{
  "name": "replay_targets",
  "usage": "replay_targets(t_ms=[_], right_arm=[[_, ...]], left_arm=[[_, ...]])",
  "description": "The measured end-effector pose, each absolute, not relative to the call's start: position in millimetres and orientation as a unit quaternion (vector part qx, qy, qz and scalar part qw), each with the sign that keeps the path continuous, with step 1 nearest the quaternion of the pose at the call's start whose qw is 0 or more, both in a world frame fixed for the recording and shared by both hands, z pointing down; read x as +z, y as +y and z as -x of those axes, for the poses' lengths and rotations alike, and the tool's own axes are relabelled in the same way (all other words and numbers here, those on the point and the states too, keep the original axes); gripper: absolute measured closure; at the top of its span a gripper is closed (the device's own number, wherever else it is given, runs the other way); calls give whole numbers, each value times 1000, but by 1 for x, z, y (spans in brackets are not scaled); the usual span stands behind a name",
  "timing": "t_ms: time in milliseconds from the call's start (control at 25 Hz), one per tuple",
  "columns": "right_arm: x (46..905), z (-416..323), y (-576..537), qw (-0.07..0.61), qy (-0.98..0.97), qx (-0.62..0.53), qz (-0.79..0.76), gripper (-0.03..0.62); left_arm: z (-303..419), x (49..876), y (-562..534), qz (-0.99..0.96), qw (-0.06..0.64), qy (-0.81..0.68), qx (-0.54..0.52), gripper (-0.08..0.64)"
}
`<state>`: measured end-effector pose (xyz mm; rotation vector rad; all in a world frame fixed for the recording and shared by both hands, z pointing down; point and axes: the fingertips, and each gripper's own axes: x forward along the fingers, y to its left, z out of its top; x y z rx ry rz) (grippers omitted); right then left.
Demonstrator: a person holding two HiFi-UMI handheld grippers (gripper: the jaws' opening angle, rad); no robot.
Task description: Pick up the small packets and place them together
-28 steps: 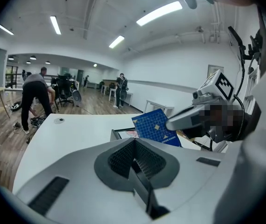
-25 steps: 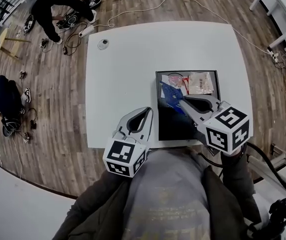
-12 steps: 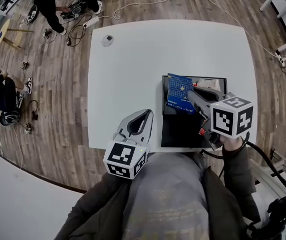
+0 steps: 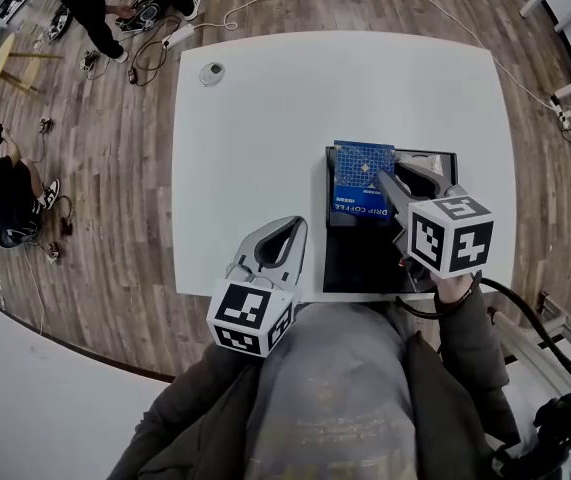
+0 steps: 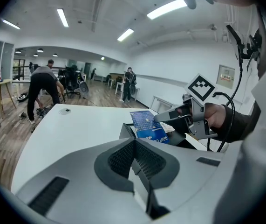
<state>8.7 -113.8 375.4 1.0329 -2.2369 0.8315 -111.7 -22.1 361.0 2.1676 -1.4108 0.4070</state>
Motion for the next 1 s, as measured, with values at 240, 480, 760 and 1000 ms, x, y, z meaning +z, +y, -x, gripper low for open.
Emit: replay_targets(t_ms=[240,480,760,1000], right_arm=[[371,-22,-118,261,-815,291,-429,494],[350,-28,-109,251,-817,268,-444,494],[310,-59,-90,229,-816,218,-483,494],[322,-114,-65,233,-779,231,-534,494]], left_arm=[[112,361,-20,-800,259,-521,148,557],[112,357,-16,-804,253,-518,145,557],[92,351,-10,-824,241,-492,143,557],[64,350,3,-844,236,-457,150,557]])
